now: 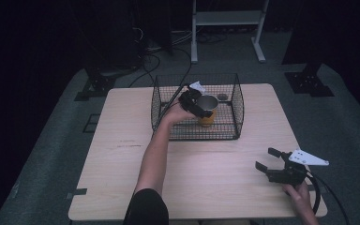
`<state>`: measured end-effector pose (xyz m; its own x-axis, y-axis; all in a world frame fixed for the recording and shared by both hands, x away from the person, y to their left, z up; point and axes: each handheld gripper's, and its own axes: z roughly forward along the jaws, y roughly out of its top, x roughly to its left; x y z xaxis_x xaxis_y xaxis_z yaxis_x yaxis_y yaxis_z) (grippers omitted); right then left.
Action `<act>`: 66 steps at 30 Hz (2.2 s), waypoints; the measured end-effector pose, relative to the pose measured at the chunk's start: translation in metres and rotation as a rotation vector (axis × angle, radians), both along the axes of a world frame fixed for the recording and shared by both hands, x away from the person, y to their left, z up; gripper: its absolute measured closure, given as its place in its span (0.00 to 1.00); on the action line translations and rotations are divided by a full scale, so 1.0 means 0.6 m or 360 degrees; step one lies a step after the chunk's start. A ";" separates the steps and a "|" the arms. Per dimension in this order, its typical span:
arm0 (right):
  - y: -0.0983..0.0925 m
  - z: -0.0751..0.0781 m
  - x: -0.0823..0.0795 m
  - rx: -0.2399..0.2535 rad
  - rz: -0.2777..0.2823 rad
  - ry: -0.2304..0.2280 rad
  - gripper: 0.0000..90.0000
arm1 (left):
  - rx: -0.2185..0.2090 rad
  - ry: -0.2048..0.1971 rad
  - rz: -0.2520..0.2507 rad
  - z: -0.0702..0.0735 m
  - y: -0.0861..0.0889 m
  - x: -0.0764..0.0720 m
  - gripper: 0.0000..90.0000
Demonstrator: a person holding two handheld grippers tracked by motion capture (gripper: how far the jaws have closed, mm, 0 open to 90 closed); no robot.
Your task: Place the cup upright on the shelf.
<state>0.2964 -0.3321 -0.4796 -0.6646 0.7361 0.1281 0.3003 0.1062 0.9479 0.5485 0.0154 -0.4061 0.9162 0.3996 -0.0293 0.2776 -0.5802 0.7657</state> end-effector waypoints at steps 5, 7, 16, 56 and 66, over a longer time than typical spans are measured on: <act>0.001 0.000 0.000 -0.0005 0.0001 -0.0002 0.14 | -0.0015 -0.0038 0.0009 0.010 0.003 -0.003 0.03; 0.001 0.000 0.000 -0.0007 0.0000 -0.0003 0.14 | -0.0019 -0.0049 0.0013 0.013 0.004 -0.004 0.03; 0.003 0.000 -0.002 -0.0016 -0.0005 -0.0007 0.14 | -0.0063 -0.0085 0.0032 0.029 0.013 -0.008 0.03; 0.006 0.000 -0.003 -0.0046 -0.0022 -0.0015 0.14 | -0.0287 -0.0239 -0.0025 0.091 0.068 -0.110 0.03; 0.006 0.000 -0.003 -0.0047 -0.0027 -0.0014 0.14 | -0.0328 -0.0272 -0.0043 0.099 0.080 -0.139 0.03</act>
<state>0.2945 -0.3286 -0.4794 -0.6531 0.7506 0.1005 0.2942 0.1292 0.9470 0.4652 0.0631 -0.3467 0.9250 0.3767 0.0487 0.1206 -0.4128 0.9028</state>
